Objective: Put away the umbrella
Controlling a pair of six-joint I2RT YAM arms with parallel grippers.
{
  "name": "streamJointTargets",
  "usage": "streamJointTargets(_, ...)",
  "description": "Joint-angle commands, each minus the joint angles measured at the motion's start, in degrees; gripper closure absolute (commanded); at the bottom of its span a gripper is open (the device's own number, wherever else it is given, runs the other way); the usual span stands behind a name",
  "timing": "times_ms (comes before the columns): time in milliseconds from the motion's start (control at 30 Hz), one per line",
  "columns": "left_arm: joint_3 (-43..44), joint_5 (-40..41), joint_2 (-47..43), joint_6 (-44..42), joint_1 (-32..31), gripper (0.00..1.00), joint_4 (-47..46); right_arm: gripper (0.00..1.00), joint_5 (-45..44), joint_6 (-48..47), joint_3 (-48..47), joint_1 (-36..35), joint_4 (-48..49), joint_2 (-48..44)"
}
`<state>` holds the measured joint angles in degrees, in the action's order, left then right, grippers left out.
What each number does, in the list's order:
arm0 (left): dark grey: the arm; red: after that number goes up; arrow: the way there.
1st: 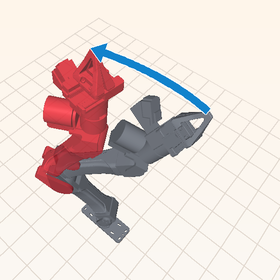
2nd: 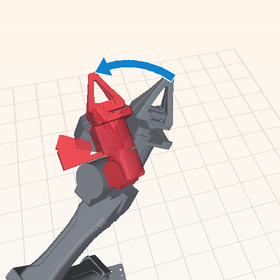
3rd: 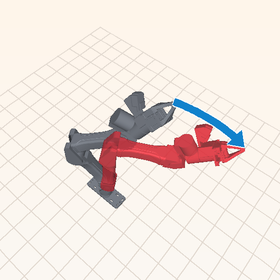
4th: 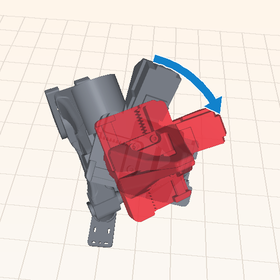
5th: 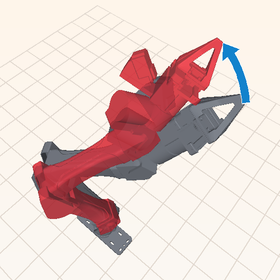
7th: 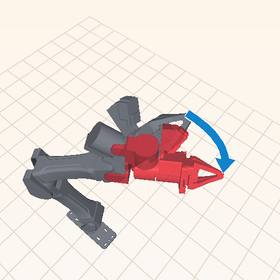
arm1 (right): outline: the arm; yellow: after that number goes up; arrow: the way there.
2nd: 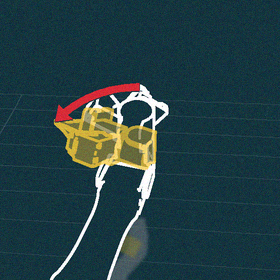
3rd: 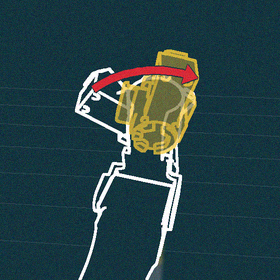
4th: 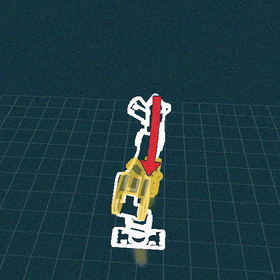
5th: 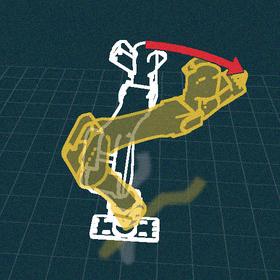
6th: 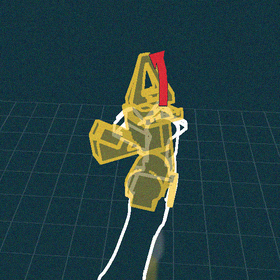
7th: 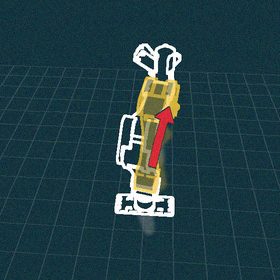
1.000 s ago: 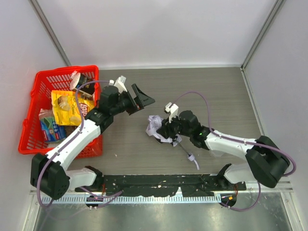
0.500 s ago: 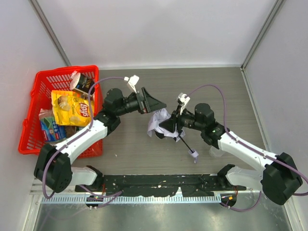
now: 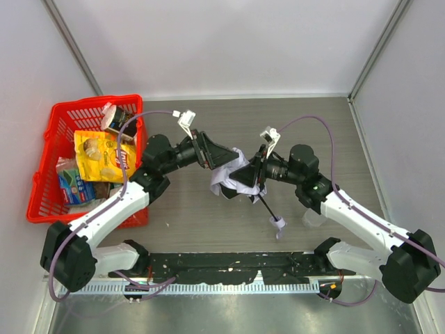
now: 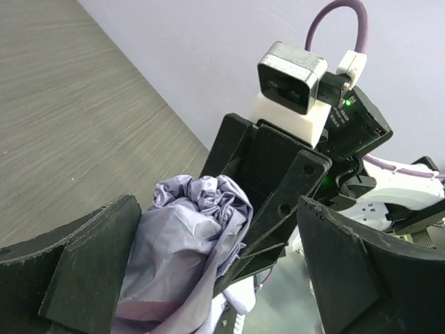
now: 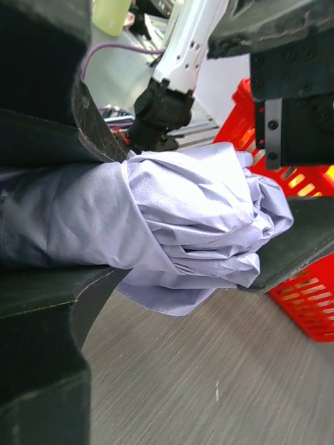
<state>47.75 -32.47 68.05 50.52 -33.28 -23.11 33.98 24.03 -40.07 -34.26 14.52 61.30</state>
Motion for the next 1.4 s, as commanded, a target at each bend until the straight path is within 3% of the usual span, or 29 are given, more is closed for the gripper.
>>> streamJointTargets(0, -0.55, -3.74, 1.73, 2.90, -0.65, 0.00, -7.01, 0.99, 1.88, 4.00, -5.63, 0.25, 10.08, -2.50)
streamJointTargets(100, -1.69, -3.66, 2.35, 6.07, -0.74, 0.00, -12.38, 0.99, 2.49, 4.44, -7.03, 0.25, 9.91, -1.71)
streamJointTargets(300, -1.43, -4.62, 4.81, 8.53, -0.74, 0.04, -13.62, 0.99, 2.59, 6.03, -7.21, 0.16, 12.37, -2.41)
streamJointTargets(467, -2.92, -6.11, 7.18, 16.52, -0.82, 0.04, -24.94, 0.99, 3.19, 5.76, -7.56, 0.16, 12.45, -1.36)
streamJointTargets(667, -1.69, -6.91, 9.20, 19.26, -0.91, 0.28, -28.92, 0.99, 4.69, 7.08, -7.12, 0.16, 14.48, -0.22)
streamJointTargets(733, -1.43, -6.99, 9.29, 19.44, -1.00, 0.25, -29.00, 0.99, 5.22, 7.35, -7.21, 0.25, 14.57, 0.05)
streamJointTargets(800, -0.99, -7.17, 9.38, 19.53, -1.00, 0.14, -29.09, 0.99, 5.75, 7.61, -7.12, 0.25, 14.66, 0.22)
streamJointTargets(867, -0.73, -7.17, 9.12, 19.26, -1.09, 0.13, -29.09, 0.99, 6.45, 7.87, -7.30, 0.25, 14.83, 0.49)
streamJointTargets(967, -0.11, -7.79, 8.86, 18.39, -1.00, 0.40, -28.05, 0.99, 6.80, 7.70, -7.39, 0.16, 14.04, 0.40)
streamJointTargets(1033, -0.02, -7.96, 8.33, 16.98, -1.09, 0.43, -26.46, 0.99, 7.59, 7.35, -8.17, 0.25, 12.82, 0.40)
streamJointTargets(1133, 0.59, -9.10, 7.62, 15.49, -1.00, 0.36, -24.53, 0.99, 9.27, 6.38, -9.32, 0.25, 10.09, 1.02)
streamJointTargets(1167, 0.85, -9.45, 7.45, 14.96, -1.09, 0.39, -23.91, 0.99, 9.53, 6.20, -9.41, 0.25, 9.39, 0.93)
streamJointTargets(1233, 1.12, -9.89, 7.10, 14.52, -1.09, 0.59, -23.39, 0.99, 10.66, 4.89, -10.72, 0.25, 5.98, 1.28)
streamJointTargets(1300, 1.21, -9.46, 6.57, 13.38, -1.09, 0.87, -22.59, 0.99, 11.81, 4.36, -12.21, 0.33, 3.51, 2.07)
streamJointTargets(1367, 0.60, -8.76, 5.61, 12.85, -1.09, 0.96, -23.38, 0.99, 10.16, 2.61, -13.88, 0.33, -0.71, 1.72)
